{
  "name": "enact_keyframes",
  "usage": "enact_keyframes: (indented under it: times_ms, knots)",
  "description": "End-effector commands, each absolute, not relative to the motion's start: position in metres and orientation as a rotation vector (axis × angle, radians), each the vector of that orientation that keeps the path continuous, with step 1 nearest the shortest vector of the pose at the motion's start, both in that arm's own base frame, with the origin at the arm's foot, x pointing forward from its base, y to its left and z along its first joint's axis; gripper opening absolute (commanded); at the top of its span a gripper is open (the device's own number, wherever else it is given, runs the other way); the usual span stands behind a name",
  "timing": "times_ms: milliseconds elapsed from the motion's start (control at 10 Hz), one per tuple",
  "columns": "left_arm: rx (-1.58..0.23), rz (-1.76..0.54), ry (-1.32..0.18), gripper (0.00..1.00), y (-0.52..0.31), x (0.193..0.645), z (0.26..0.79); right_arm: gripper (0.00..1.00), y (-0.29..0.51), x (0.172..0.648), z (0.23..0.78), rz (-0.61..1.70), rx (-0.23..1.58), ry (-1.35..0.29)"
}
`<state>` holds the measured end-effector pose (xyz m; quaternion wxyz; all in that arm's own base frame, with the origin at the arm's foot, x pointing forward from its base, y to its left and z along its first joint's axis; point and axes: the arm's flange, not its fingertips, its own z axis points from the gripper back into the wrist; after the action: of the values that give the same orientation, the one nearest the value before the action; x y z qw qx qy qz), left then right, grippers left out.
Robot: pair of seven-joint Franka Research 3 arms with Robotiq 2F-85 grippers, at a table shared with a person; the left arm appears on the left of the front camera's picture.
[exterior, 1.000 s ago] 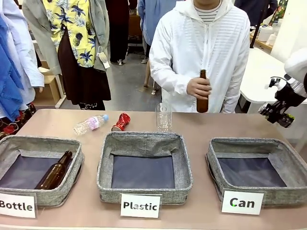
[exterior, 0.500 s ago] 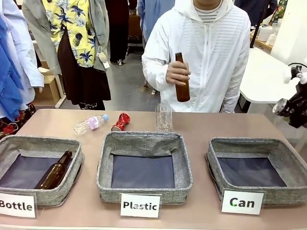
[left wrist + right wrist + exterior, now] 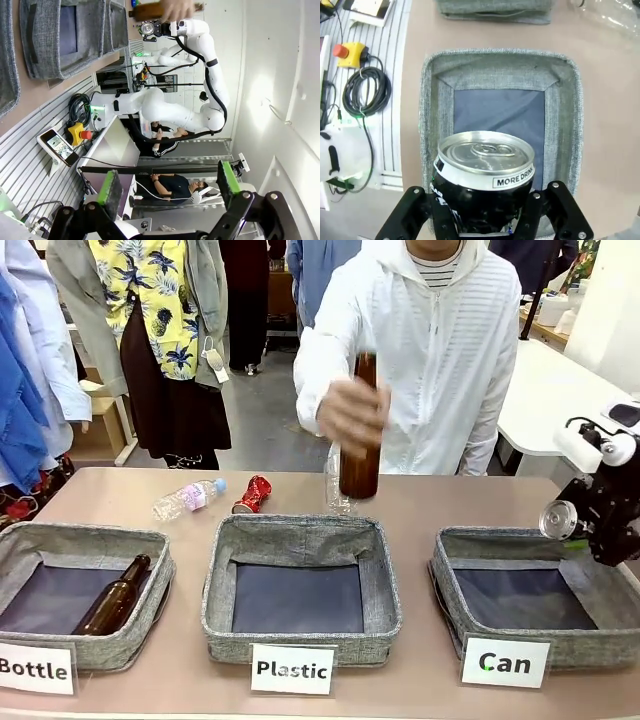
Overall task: Sort the can waste into the basket.
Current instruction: Pick up the can waste from the table and place it in the right Fabric basket.
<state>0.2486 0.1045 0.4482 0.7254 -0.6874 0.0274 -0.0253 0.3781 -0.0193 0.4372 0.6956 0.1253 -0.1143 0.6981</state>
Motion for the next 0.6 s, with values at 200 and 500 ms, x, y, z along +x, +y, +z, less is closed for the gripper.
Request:
enact_keyframes:
  times_ms: [200, 500]
  knots:
    - [-1.533, -0.057, 0.056, 1.00, 0.1026, 0.2470, 0.4508, 0.60, -0.0362, 0.3858, 0.4385, 1.620, 0.288, -0.269]
    - [-1.533, -0.057, 0.056, 1.00, 0.1026, 0.2470, 0.4508, 1.00, -0.0375, 0.3907, 0.4395, 1.635, 0.303, -0.268]
